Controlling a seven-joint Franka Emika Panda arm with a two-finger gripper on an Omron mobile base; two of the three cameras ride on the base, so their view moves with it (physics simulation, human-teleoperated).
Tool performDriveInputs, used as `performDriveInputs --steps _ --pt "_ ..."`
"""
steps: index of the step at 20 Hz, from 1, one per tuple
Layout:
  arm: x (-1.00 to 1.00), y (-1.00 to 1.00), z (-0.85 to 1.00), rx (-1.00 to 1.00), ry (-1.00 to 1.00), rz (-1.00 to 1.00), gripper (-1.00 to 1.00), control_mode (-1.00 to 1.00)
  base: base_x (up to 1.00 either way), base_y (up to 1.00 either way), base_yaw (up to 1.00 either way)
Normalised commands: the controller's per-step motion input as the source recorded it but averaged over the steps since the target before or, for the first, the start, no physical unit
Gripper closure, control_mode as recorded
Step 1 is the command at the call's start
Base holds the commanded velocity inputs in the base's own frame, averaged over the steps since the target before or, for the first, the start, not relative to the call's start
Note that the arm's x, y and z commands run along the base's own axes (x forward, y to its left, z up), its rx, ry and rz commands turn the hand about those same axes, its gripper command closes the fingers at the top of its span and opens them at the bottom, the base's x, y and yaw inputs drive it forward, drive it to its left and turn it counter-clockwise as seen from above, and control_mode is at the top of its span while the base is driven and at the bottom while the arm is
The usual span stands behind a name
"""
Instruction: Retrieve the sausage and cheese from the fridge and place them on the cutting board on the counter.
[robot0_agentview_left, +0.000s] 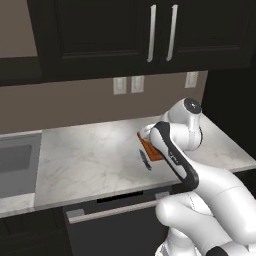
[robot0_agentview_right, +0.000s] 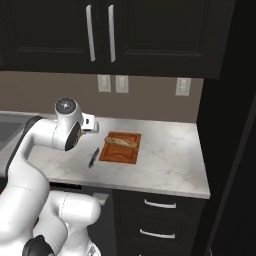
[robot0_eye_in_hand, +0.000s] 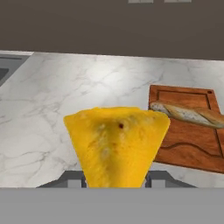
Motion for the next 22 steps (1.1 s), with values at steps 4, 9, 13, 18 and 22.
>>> performDriveInputs --steps 4,9,13,18,22 --pt "0.0 0.0 0.0 0.0 0.0 0.0 1.0 1.0 0.37 0.01 0.0" --pt "0.0 0.0 0.0 0.0 0.0 0.0 1.0 1.0 0.01 0.0 0.0" --pt "0.0 0.0 0.0 0.0 0.0 0.0 1.0 1.0 0.0 0.0 0.0" --pt "0.0 0.0 0.0 0.0 0.0 0.0 1.0 1.0 0.0 0.0 0.0" --pt "0.0 0.0 0.0 0.0 0.0 0.0 1.0 -1.0 0.0 0.0 0.0"
